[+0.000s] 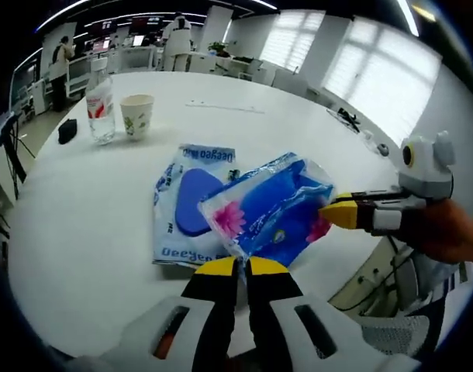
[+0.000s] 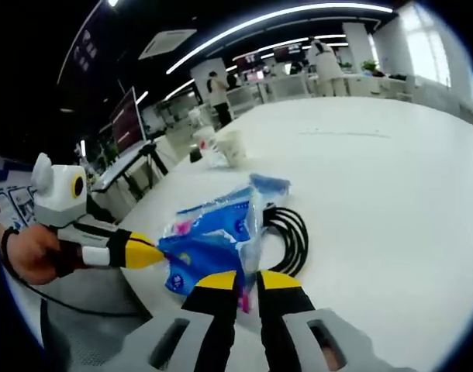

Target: Arrange the tabletop items into an orderly group along one side of the table until the central work area is clear of visible clutter.

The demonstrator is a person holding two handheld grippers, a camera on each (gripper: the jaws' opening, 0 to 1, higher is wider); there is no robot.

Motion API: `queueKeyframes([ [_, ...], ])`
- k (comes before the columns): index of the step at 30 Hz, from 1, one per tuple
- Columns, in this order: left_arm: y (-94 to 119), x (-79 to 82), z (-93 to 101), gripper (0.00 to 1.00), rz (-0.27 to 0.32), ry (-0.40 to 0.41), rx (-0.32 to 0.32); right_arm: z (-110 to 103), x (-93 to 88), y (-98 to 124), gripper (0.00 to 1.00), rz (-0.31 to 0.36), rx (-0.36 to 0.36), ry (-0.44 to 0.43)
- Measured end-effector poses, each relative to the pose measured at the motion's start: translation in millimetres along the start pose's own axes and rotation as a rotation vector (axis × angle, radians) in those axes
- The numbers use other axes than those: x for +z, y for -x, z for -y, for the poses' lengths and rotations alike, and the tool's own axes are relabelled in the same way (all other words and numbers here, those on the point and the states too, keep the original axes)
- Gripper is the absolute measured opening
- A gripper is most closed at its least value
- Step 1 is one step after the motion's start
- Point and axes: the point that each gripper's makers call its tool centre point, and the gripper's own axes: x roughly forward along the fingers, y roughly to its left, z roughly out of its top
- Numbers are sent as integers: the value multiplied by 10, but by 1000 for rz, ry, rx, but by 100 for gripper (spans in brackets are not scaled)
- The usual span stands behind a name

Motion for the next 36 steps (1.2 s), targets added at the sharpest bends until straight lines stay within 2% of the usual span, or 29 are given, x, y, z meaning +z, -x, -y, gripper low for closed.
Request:
queueKeyframes([
  [5,4,3,40,1,6,-18,-2,-3,-9,11,0,-4,1,-28],
  [7,10,7,45,1,9,-19,-1,21,-37,-48,0,-4,-1,-33],
  [21,52,8,127,6,28,-29,-12,68,-33,16,0,-9,-16,-74],
  [25,58,2,166,8,29,-38,-24,162,-48,-33,0,-12,-31,-87],
  [32,70,19,207,10,39,-38,-36,244,27,37,0,1,-57,-112],
  [36,77,33,185,9,43,-36,-33,400,89,25,0,12,-82,-120],
])
